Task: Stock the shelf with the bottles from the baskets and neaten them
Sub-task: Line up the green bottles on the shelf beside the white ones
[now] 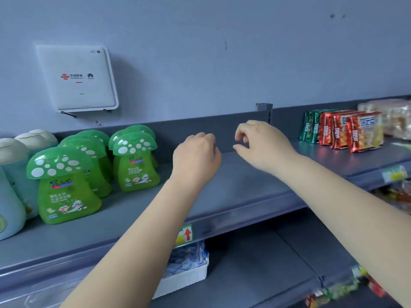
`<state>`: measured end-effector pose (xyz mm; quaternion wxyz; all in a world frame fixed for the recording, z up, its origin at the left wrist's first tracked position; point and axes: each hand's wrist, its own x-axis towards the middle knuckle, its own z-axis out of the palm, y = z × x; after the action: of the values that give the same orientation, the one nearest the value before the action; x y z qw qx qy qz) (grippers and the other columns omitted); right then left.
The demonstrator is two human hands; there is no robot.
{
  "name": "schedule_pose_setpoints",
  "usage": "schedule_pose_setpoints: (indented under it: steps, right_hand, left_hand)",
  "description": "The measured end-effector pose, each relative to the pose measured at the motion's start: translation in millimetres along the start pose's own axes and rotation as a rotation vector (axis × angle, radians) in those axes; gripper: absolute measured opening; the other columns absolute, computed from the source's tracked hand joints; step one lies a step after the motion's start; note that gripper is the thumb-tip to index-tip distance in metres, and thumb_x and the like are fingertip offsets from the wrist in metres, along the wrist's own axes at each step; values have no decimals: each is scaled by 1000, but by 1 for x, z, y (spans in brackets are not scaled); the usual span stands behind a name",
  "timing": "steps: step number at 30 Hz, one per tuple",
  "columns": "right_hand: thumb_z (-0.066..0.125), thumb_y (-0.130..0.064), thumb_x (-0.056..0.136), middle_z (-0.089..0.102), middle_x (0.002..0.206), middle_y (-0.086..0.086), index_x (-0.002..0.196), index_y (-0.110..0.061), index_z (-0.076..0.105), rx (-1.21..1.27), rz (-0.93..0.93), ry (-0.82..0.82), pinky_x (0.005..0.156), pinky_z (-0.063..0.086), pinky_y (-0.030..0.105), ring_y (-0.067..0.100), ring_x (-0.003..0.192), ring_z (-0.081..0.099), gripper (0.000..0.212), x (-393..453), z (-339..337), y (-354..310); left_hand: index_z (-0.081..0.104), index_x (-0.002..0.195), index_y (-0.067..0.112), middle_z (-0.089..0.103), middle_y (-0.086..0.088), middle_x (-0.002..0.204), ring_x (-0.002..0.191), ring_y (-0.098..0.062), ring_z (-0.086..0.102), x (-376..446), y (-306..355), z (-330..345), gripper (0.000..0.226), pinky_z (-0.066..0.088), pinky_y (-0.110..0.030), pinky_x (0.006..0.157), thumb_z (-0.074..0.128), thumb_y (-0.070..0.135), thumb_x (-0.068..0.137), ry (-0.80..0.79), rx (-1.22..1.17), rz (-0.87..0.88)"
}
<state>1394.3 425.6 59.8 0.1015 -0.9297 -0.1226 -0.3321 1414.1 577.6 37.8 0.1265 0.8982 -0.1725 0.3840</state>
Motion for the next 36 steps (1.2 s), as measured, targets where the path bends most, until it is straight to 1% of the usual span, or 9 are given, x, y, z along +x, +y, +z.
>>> schedule_pose_setpoints:
  steps: [3, 6, 10, 13, 19, 25, 27, 33, 36]
  right_hand:
    - [50, -29, 93, 48, 96, -5, 108, -16, 55, -240, 37, -50, 70, 34, 29, 19, 104, 48, 20, -26, -22, 35]
    - [49, -29, 93, 55, 109, 1, 110, -14, 54, -371, 125, -105, 75, 40, 33, 22, 108, 49, 23, -58, -40, 71]
    - [48, -29, 94, 54, 113, 2, 113, -13, 53, -446, 236, -151, 82, 41, 35, 23, 111, 48, 25, -109, -64, 116]
    - [48, -28, 94, 54, 113, 3, 113, -13, 52, -493, 303, -175, 83, 41, 34, 23, 112, 47, 25, -149, -81, 149]
    - [47, -26, 94, 53, 111, 4, 109, -12, 52, -550, 426, -244, 81, 41, 33, 23, 111, 48, 21, -229, -108, 206]
    - [46, -24, 93, 54, 114, 5, 112, -11, 53, -565, 522, -296, 76, 37, 32, 24, 110, 48, 23, -294, -120, 241]
    - [47, -24, 93, 54, 114, 6, 111, -11, 53, -552, 584, -325, 74, 35, 31, 24, 110, 49, 23, -315, -117, 249]
    - [49, -24, 90, 56, 110, 6, 106, -11, 55, -473, 795, -428, 76, 39, 33, 25, 105, 52, 21, -391, -96, 270]
    - [49, -25, 90, 58, 109, 5, 108, -12, 55, -408, 960, -487, 80, 43, 35, 25, 102, 54, 23, -433, -77, 279]
  left_hand:
    - [58, 96, 10, 60, -2, 93, 81, -21, 47, 8, 44, 20, 19, 26, -26, 49, 41, 17, 92, -58, 9, 135]
    - [58, 95, 11, 55, -1, 87, 79, -20, 44, 10, 93, 37, 17, 23, -24, 47, 42, 16, 91, -108, -5, 247]
    - [57, 96, 11, 58, -3, 95, 90, -23, 51, 1, 160, 57, 16, 28, -29, 60, 43, 15, 91, -168, -71, 393]
    - [58, 96, 11, 60, -4, 99, 94, -24, 53, -11, 211, 74, 17, 27, -28, 62, 43, 16, 90, -197, -113, 501]
    - [58, 101, 10, 59, -5, 106, 102, -27, 53, -42, 305, 102, 19, 28, -29, 67, 42, 16, 91, -269, -148, 656]
    - [59, 99, 8, 61, -9, 106, 101, -29, 56, -75, 371, 127, 20, 34, -30, 66, 44, 18, 90, -366, -201, 778]
    - [59, 99, 8, 62, -10, 104, 98, -30, 57, -89, 388, 137, 20, 36, -30, 63, 43, 18, 91, -402, -226, 818]
    - [60, 100, 9, 62, -9, 104, 98, -29, 57, -141, 432, 185, 20, 35, -31, 64, 44, 19, 90, -563, -316, 974]
    - [59, 100, 9, 61, -7, 104, 98, -28, 57, -175, 449, 209, 19, 37, -32, 66, 45, 18, 91, -708, -350, 1017]
